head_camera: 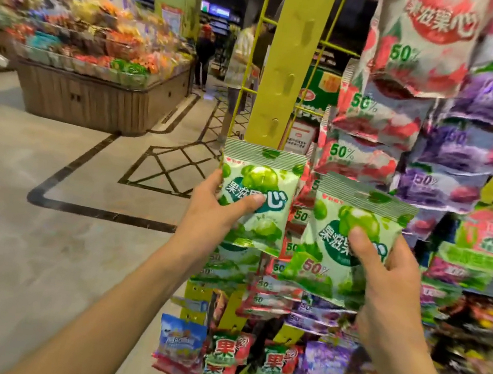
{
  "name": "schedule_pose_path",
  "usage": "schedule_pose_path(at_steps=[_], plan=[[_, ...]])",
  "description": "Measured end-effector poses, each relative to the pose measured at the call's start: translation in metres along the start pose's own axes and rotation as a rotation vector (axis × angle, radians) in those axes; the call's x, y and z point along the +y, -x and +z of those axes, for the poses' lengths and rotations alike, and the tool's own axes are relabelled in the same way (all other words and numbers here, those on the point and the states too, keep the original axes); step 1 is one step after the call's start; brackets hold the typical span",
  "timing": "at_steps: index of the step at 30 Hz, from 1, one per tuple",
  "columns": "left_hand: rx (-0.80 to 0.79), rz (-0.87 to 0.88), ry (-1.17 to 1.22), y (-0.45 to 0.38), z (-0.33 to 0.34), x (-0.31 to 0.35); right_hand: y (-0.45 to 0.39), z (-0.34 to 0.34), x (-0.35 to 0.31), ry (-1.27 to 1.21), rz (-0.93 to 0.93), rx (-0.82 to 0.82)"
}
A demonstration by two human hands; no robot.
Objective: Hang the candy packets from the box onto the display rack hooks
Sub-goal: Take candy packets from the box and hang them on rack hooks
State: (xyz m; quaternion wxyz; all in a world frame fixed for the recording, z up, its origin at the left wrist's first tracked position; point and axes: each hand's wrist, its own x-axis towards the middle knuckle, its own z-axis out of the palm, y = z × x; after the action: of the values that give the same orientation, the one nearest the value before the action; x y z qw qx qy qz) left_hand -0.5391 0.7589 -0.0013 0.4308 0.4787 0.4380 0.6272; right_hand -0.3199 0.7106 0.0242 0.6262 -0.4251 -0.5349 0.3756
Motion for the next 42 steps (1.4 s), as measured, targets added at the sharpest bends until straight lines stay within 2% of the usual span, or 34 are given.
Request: schedule_pose_path(at_steps=[9,22,32,35,42], plan=[[0.059,0.062,-0.109,-0.012,0.012,0.009,0.004,-0.009,-0.004,0.004,-0.024,-0.011],[0.166,-0.005,-0.255,0.000,0.001,-0.024,0.017,-0.004,0.012,-0.031,-0.006,-0.112],[0.214,0.288,-0.544,0.021,-0.006,-0.029,0.017,0.002,0.012,0.003,-0.007,-0.139],[0.277,0.364,-0.727,0.017,-0.014,-0.034,0.016,0.005,0.006,-0.006,-0.016,-0.176],[0.351,0.310,-0.721,0.020,-0.030,-0.049,0.009,0.018,-0.008,-0.005,-0.041,-0.156]])
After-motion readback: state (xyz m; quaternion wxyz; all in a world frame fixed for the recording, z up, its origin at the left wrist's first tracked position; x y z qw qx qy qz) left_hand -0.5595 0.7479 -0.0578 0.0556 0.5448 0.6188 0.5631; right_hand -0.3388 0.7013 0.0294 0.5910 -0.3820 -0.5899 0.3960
